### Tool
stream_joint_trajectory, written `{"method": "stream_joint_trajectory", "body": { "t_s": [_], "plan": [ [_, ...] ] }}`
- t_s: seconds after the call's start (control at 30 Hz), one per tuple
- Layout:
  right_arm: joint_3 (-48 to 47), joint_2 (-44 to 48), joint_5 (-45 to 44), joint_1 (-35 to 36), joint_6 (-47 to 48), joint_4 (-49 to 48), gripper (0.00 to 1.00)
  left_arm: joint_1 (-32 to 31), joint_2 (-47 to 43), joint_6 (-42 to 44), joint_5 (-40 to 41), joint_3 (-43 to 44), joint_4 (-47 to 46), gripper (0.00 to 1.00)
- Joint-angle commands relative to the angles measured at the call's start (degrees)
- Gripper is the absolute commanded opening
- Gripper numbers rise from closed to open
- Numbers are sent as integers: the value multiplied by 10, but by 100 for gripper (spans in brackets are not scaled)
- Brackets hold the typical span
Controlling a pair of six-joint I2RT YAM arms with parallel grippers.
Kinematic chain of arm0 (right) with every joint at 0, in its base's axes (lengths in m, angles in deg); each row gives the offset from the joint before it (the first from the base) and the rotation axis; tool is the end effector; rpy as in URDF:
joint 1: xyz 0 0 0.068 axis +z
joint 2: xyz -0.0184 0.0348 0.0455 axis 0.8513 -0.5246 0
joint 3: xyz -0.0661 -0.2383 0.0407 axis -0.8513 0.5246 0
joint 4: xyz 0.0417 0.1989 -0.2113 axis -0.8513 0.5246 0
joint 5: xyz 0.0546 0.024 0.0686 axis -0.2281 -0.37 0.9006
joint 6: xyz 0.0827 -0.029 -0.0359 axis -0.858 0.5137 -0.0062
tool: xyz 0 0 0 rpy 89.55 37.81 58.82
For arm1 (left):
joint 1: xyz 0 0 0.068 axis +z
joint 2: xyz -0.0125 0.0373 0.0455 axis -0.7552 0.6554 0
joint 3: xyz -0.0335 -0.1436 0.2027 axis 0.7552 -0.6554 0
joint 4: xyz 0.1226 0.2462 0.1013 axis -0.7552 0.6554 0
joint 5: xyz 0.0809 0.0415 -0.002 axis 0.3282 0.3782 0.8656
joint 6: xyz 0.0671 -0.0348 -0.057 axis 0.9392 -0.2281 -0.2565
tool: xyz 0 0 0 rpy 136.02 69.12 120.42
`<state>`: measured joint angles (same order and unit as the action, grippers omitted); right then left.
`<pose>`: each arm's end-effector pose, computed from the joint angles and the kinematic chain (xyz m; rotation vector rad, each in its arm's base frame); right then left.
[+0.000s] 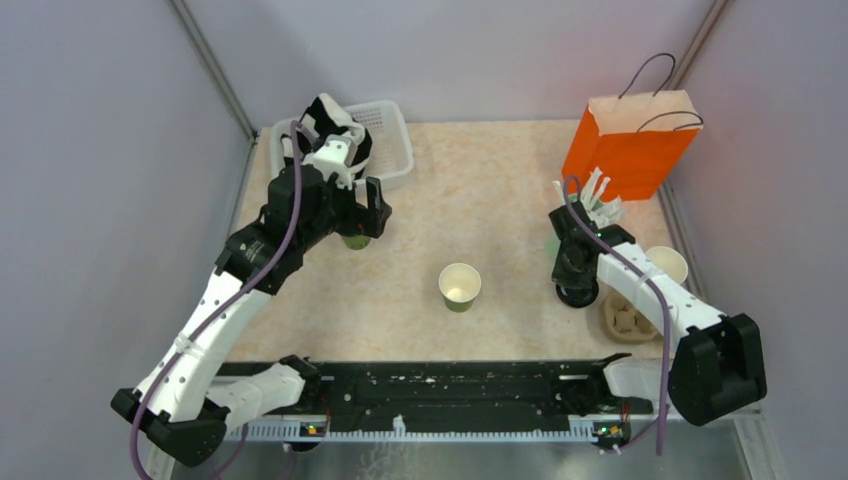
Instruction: Pack the takeout coffee
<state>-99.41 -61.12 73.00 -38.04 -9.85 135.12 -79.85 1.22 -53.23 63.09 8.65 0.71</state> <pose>0.2639 0.0724 0.1460 0.4408 2.6813 -0.1253 0.2531 -0.1442 0.3907 0.2831 1.9807 -0.4164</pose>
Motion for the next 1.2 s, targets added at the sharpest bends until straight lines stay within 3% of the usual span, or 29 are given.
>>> {"method": "stream_joint_trajectory", "body": {
  "t_s": [0.0,0.07,0.1,0.47,0.57,0.67,0.73,0.83,1.0,1.17],
  "plan": [
    [-9,15,15,-2,9,6,18,-6,3,10,3,15,-24,98],
    [-17,25,11,-1,8,21,41,-6,3,11,4,15,-22,98],
    [-23,34,12,-1,9,29,44,-6,2,11,5,15,-22,98],
    [-76,128,28,-3,6,100,56,-9,-1,9,5,5,-25,98],
    [-37,164,43,-18,-34,61,47,-10,-2,8,2,2,-27,98],
    [3,200,33,-27,-81,18,47,-9,-4,9,2,3,-26,98],
    [19,206,28,-46,-97,17,46,-11,-5,11,5,4,-24,98],
    [44,222,24,-77,-123,35,37,-13,-8,13,8,3,-23,98],
    [85,275,19,-127,-178,42,34,-13,-11,15,11,1,-24,98],
    [100,233,40,-187,-138,21,36,-13,-14,16,11,-2,-25,98]
  ]
}}
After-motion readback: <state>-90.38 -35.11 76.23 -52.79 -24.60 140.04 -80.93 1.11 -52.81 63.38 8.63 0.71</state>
